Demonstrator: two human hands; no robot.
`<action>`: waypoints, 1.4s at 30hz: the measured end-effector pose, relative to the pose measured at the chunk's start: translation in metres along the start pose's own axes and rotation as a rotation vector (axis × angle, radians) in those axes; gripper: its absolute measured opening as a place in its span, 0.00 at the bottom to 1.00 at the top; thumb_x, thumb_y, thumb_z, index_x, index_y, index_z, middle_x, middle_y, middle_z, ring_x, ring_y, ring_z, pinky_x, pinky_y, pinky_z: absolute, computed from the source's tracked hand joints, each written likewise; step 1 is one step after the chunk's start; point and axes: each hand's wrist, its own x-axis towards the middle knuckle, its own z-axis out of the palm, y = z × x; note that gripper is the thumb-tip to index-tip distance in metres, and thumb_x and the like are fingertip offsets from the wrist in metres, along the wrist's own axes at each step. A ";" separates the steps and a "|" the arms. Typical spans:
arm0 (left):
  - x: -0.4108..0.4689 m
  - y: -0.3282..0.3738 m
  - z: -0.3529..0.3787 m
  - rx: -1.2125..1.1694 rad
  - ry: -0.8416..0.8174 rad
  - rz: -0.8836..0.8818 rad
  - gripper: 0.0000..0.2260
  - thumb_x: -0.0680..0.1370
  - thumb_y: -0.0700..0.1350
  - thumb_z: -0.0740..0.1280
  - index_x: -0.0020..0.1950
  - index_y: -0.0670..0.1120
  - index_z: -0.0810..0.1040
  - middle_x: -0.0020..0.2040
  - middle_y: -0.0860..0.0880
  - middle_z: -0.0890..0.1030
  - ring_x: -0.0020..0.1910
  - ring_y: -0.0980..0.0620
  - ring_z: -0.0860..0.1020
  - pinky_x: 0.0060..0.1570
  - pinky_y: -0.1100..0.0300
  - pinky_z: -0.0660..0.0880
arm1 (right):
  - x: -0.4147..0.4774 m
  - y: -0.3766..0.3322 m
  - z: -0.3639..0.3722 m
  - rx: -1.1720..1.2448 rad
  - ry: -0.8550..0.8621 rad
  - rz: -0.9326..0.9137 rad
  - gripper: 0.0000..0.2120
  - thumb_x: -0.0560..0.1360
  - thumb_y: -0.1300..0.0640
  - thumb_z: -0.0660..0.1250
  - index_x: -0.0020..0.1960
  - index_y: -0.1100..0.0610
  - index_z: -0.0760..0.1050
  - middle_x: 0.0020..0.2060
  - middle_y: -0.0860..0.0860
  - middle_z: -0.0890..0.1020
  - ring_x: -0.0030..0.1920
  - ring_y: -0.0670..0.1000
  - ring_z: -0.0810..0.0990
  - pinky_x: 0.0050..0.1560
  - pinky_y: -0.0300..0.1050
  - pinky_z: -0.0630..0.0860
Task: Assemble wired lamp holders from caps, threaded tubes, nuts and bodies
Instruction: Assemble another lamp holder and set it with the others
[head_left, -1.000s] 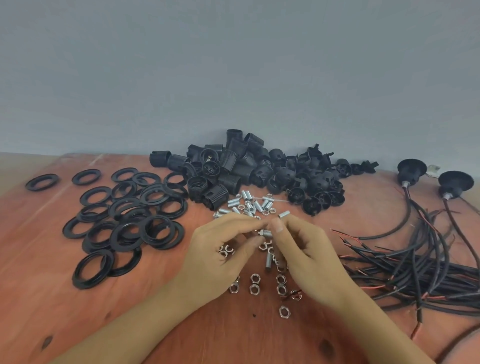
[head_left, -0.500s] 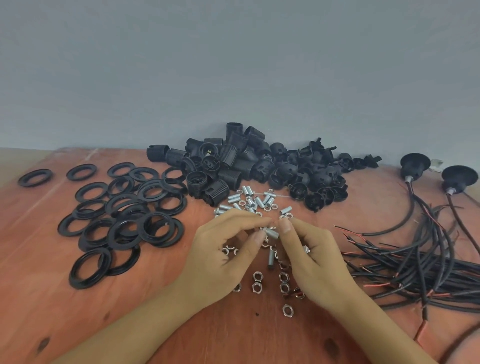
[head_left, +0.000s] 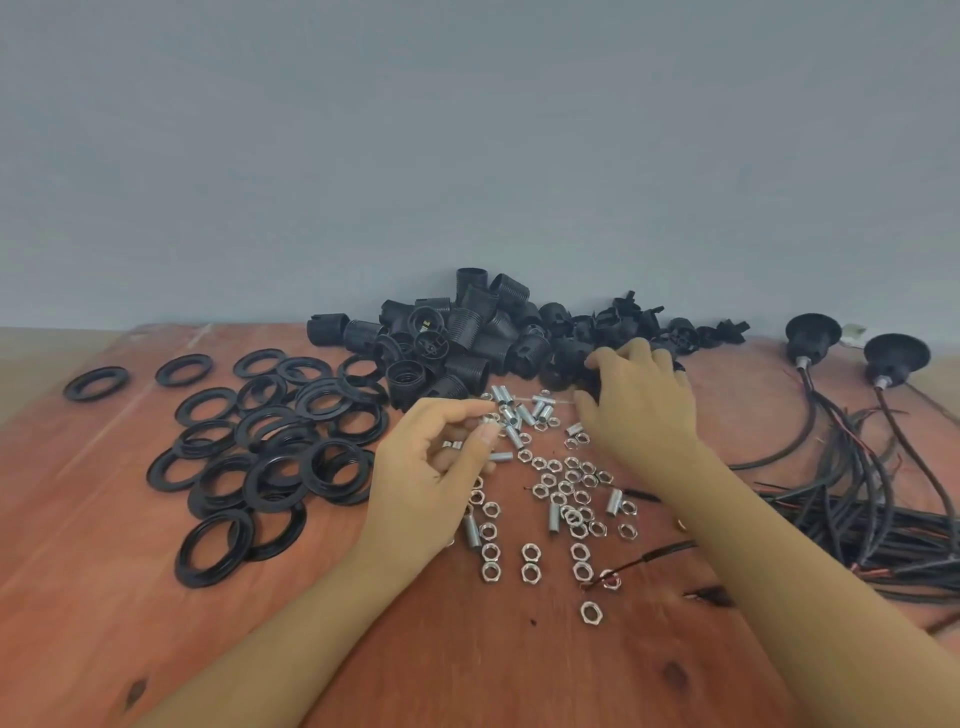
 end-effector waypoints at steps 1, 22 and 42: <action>0.000 0.000 0.000 0.003 -0.004 -0.005 0.08 0.77 0.37 0.69 0.54 0.46 0.82 0.48 0.45 0.79 0.43 0.48 0.81 0.41 0.67 0.78 | -0.002 0.005 0.003 -0.029 -0.002 0.038 0.18 0.78 0.48 0.64 0.66 0.52 0.72 0.63 0.56 0.71 0.64 0.60 0.70 0.63 0.55 0.68; -0.008 -0.001 0.007 -0.022 -0.122 -0.110 0.09 0.69 0.48 0.74 0.49 0.52 0.84 0.41 0.53 0.85 0.39 0.56 0.83 0.41 0.66 0.78 | -0.073 0.007 -0.012 1.729 -0.258 0.039 0.26 0.68 0.59 0.71 0.65 0.55 0.72 0.51 0.55 0.86 0.52 0.56 0.85 0.50 0.47 0.82; -0.007 0.004 0.008 -0.025 -0.161 -0.099 0.07 0.72 0.46 0.70 0.48 0.51 0.83 0.43 0.53 0.85 0.40 0.53 0.84 0.43 0.65 0.79 | -0.079 0.008 -0.007 1.441 -0.280 -0.121 0.23 0.62 0.60 0.77 0.57 0.55 0.79 0.44 0.52 0.87 0.46 0.48 0.85 0.50 0.47 0.82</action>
